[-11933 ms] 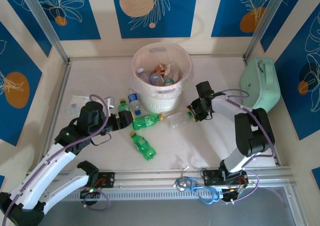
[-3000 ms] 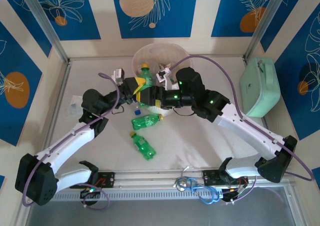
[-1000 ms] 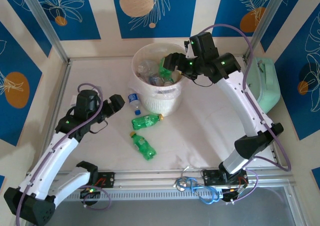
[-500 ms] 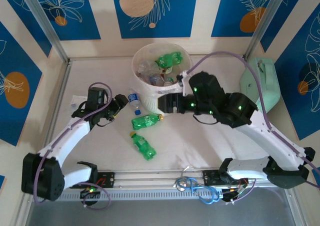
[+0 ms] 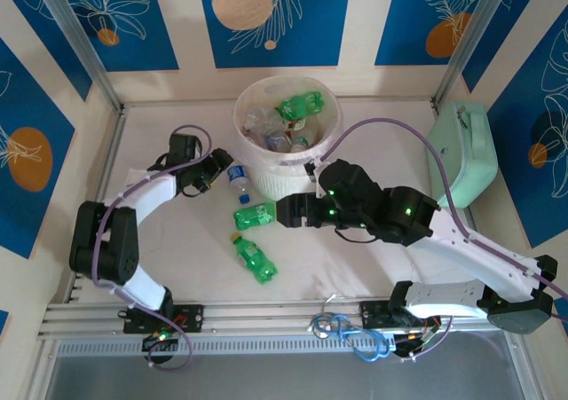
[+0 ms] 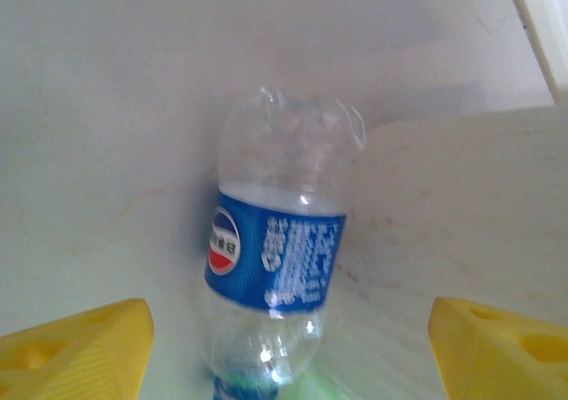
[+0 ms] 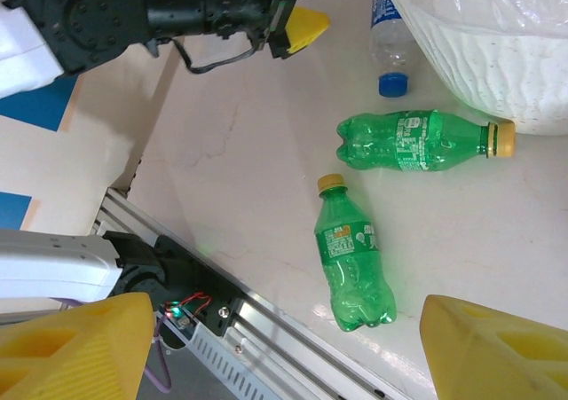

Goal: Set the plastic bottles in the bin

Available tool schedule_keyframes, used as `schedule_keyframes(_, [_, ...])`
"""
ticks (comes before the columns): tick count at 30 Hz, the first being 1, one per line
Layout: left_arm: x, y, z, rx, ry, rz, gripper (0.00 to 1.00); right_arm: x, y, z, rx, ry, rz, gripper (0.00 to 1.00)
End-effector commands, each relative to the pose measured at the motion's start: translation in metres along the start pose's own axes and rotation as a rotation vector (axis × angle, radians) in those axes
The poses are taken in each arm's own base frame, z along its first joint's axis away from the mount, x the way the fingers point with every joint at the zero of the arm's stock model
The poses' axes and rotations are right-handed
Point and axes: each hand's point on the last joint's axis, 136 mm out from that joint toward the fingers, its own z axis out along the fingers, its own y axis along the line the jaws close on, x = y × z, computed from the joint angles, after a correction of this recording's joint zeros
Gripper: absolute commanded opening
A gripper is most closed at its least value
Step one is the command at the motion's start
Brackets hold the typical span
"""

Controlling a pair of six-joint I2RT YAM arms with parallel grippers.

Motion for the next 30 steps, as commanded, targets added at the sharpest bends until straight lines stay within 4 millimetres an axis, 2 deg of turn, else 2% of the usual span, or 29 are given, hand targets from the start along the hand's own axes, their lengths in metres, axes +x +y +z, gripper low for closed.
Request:
schedule_keyframes(1, [-0.013, -0.014, 0.011, 0.031, 0.020, 0.056, 0.81, -0.004, 0.002, -0.003, -0.016, -0.039, 0.024, 0.79])
schedule_keyframes(4, [-0.018, -0.015, 0.021, 0.005, 0.037, 0.067, 0.82, -0.001, 0.002, 0.000, -0.019, -0.031, 0.029, 0.79])
schedule_keyframes(9, [-0.026, -0.004, 0.034, -0.078, 0.052, 0.087, 0.82, 0.007, 0.000, 0.003, -0.013, -0.024, 0.035, 0.78])
schedule_keyframes(17, [-0.015, 0.008, 0.051, -0.138, 0.101, 0.099, 0.81, 0.015, -0.005, 0.005, -0.002, -0.020, 0.050, 0.78])
schedule_keyframes(26, [-0.006, 0.011, 0.066, -0.177, 0.134, 0.130, 0.82, 0.023, -0.007, 0.010, 0.005, -0.007, 0.055, 0.78])
schedule_keyframes(30, [-0.004, 0.022, 0.073, -0.248, 0.153, 0.135, 0.79, 0.027, -0.010, 0.010, 0.012, -0.005, 0.064, 0.78])
